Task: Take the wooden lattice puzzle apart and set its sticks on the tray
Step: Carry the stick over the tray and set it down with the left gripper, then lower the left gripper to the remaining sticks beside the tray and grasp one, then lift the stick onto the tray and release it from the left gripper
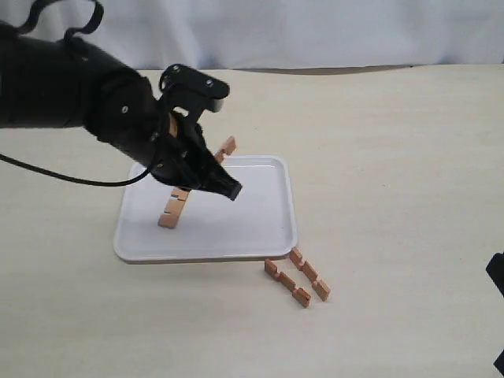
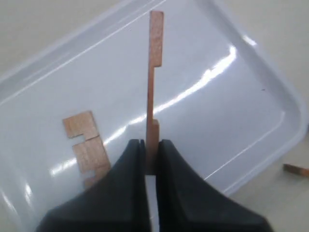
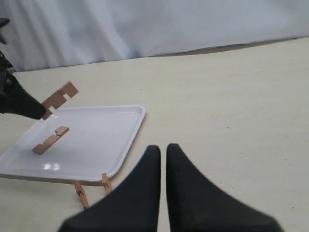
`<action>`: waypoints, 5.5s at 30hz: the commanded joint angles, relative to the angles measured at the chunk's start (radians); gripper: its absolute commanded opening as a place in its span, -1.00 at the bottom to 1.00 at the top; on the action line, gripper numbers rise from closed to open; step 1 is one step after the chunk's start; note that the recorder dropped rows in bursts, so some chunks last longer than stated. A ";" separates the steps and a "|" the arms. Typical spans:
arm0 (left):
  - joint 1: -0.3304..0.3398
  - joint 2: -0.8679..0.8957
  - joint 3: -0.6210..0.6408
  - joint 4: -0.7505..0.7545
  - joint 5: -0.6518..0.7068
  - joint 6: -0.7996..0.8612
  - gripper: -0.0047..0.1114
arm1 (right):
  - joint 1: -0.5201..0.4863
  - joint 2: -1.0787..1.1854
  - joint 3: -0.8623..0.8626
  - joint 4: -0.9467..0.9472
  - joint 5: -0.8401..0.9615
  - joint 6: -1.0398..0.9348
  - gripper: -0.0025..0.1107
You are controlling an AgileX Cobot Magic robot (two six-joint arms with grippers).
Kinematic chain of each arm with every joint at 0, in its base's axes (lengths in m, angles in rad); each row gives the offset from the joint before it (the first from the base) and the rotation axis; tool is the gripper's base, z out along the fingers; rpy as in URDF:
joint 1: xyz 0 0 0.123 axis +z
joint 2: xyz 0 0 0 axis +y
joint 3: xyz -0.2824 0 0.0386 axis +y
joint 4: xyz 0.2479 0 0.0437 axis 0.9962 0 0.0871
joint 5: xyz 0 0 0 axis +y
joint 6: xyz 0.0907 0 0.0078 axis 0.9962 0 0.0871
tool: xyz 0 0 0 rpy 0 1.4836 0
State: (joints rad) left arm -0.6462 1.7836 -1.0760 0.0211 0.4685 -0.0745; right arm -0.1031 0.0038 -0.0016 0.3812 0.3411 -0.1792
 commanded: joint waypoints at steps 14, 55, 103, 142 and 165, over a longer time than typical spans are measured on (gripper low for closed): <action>0.032 0.123 0.089 -0.087 -0.298 -0.012 -0.83 | 0.000 -0.004 0.002 -0.002 0.001 -0.007 -0.88; -0.385 0.170 -0.233 0.187 0.386 0.386 0.35 | 0.000 -0.004 0.002 -0.002 0.001 -0.007 -0.88; -0.387 0.294 -0.233 0.073 0.241 0.892 -0.01 | 0.000 -0.004 0.002 -0.002 0.001 -0.007 -0.88; -0.096 0.191 -0.187 0.090 0.012 0.014 -0.92 | 0.000 -0.004 0.002 -0.002 0.001 -0.007 -0.88; -0.098 0.251 -0.194 0.062 0.050 0.014 0.34 | 0.000 -0.004 0.002 -0.002 0.001 -0.007 -0.88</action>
State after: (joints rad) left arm -0.7446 2.0444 -1.2632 0.1341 0.5067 -0.0505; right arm -0.1031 0.0038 -0.0016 0.3812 0.3411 -0.1792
